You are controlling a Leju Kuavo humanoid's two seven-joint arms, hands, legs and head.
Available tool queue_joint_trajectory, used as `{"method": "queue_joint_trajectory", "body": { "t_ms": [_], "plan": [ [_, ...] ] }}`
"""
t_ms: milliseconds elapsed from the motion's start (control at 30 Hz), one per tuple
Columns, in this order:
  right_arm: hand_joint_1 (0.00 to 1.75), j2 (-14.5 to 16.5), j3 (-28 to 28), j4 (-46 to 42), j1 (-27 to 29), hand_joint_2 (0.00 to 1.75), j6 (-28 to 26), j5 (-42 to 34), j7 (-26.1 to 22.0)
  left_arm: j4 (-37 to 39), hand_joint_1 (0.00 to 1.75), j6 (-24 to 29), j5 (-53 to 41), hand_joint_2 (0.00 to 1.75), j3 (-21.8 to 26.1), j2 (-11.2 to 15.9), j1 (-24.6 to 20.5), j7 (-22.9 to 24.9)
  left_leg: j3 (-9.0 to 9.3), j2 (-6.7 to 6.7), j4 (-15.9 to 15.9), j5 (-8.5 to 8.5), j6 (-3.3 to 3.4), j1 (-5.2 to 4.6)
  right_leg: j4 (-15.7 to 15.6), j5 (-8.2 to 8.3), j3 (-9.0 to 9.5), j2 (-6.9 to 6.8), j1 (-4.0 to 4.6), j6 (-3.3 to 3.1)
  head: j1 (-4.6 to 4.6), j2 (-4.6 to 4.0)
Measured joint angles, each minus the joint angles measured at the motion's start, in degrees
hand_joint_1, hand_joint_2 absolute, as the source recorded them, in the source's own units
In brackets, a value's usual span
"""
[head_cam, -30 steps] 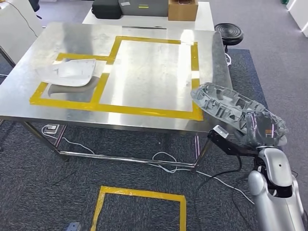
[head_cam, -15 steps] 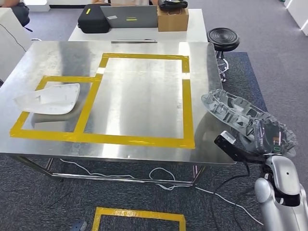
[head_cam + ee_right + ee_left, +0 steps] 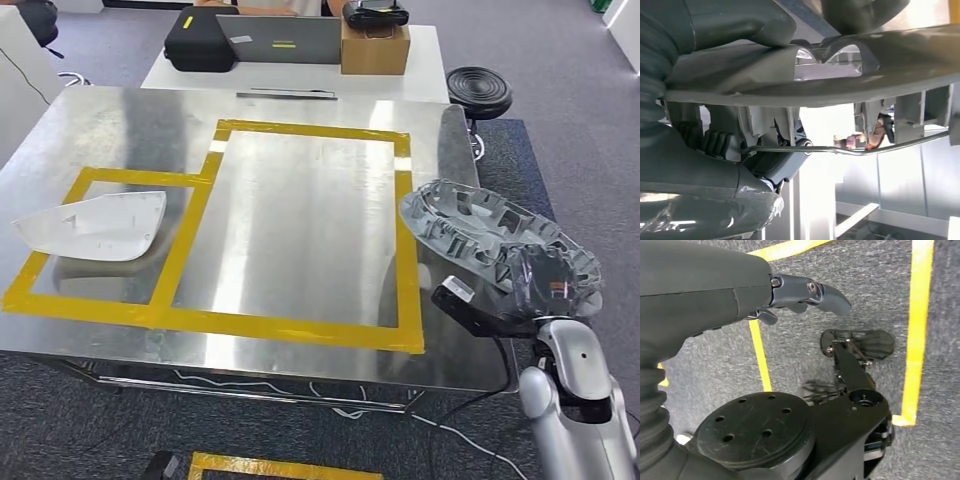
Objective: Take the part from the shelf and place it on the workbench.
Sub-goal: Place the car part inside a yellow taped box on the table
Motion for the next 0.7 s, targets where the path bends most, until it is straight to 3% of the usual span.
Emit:
{"method": "queue_joint_trajectory", "body": {
  "t_ms": [33,67,133,333,400,500,700],
  "plan": [
    [1.75,0.0,0.5,0.3,-0.1,1.75,0.0,0.1,0.0,0.0,0.00,0.0,-0.1,1.75,0.0,0.0,0.0,-0.1,-0.02,-0.09,0.2,-0.08,-0.27,-0.04,-2.5,1.98,0.30,-0.04,0.00,-0.06,0.04,0.00],
    [1.75,0.0,1.0,0.5,-0.3,1.75,0.0,0.1,0.0,0.0,0.00,0.0,-0.2,1.75,0.0,0.1,0.0,-0.2,-0.23,-0.16,0.4,-0.17,-0.50,-0.20,-4.1,2.59,0.51,-0.04,-0.03,-0.16,0.05,0.01],
    [1.75,0.0,2.2,1.0,-0.7,1.75,0.0,0.3,-0.1,0.1,0.00,-0.1,-0.6,1.75,0.0,0.3,-0.2,-0.4,-0.80,-0.22,0.8,0.06,-0.50,-0.49,-4.9,2.27,0.51,0.21,-0.13,-0.54,-0.08,0.01],
    [1.75,0.0,6.8,5.0,-3.1,1.75,0.0,0.5,-1.1,0.1,0.00,-0.2,-1.8,1.75,-0.2,0.7,-1.0,-0.6,-1.01,0.14,0.5,1.21,0.36,-0.55,-4.9,2.36,0.04,0.80,0.03,-1.60,-0.43,0.01],
    [1.75,0.3,8.2,7.1,-4.7,1.75,-0.1,-0.1,-1.4,0.1,0.00,-0.3,-2.2,1.75,-0.3,0.8,-1.3,-0.6,-0.81,0.29,0.0,1.10,-0.21,-0.33,-4.8,2.35,-0.04,0.82,0.30,-2.04,-0.45,0.01],
    [1.75,1.0,10.1,9.9,-6.7,1.75,-0.2,-0.5,-1.6,0.2,0.00,-0.4,-2.5,1.75,-0.7,0.8,-1.5,-0.6,-0.69,0.37,-0.3,1.04,-1.62,0.03,-4.8,2.39,-0.08,0.79,0.58,-2.31,-0.42,0.00],
    [1.75,3.3,14.0,15.7,-10.6,1.75,-0.9,-1.8,-3.4,0.4,0.00,-1.5,-3.1,1.75,-1.2,0.9,-1.7,-1.0,-0.71,0.35,-0.3,1.14,-2.06,0.05,-4.7,2.56,0.01,0.76,0.62,-2.47,-0.40,0.00]
  ]
}}
